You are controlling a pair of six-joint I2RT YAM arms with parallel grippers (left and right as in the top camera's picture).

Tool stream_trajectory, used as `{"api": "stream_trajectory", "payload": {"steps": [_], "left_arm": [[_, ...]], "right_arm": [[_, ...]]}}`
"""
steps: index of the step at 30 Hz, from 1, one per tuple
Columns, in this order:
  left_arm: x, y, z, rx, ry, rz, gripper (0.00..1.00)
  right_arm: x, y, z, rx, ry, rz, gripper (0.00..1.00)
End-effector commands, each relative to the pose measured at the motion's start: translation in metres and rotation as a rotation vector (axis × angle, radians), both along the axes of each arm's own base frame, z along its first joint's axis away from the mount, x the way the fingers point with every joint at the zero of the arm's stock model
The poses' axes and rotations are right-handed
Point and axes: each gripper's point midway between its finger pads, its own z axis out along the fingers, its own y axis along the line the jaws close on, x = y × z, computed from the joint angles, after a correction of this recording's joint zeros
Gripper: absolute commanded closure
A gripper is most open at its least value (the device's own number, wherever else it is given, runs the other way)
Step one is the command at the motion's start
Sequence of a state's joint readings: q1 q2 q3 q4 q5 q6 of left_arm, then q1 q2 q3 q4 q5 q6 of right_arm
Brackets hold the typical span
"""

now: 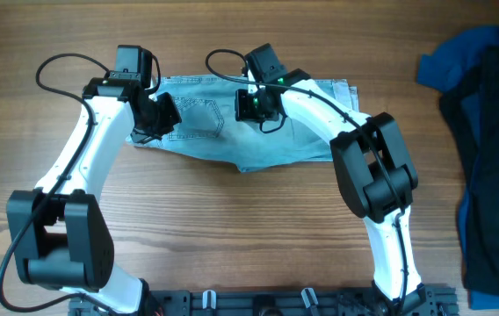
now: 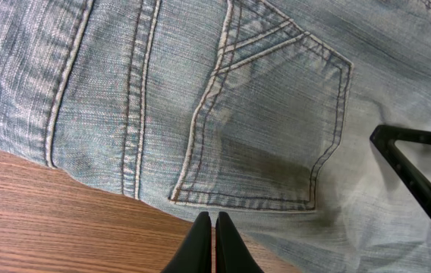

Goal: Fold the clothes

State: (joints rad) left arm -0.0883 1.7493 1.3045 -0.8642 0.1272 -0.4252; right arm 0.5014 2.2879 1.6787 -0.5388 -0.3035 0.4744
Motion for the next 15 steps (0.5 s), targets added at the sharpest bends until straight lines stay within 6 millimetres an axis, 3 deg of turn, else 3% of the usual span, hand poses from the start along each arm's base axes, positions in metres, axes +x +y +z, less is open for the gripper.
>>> {"api": "stream_trajectory", "payload": {"steps": [1, 3, 6, 15], "left_arm": [[0.002, 0.004, 0.0, 0.007, -0.003, 0.018, 0.96], [0.002, 0.004, 0.0, 0.006, -0.004, 0.018, 0.96], [0.002, 0.004, 0.0, 0.007, -0.003, 0.018, 0.96], [0.002, 0.004, 0.0, 0.007, -0.003, 0.018, 0.96]], "right_arm": [[0.022, 0.009, 0.052, 0.058, -0.112, 0.0, 0.96], [0.028, 0.008, 0.063, 0.05, -0.147, -0.015, 0.96], [0.029, 0.003, 0.053, 0.022, -0.141, -0.027, 0.96], [0.031, -0.009, -0.022, -0.082, -0.081, -0.052, 0.96]]}}
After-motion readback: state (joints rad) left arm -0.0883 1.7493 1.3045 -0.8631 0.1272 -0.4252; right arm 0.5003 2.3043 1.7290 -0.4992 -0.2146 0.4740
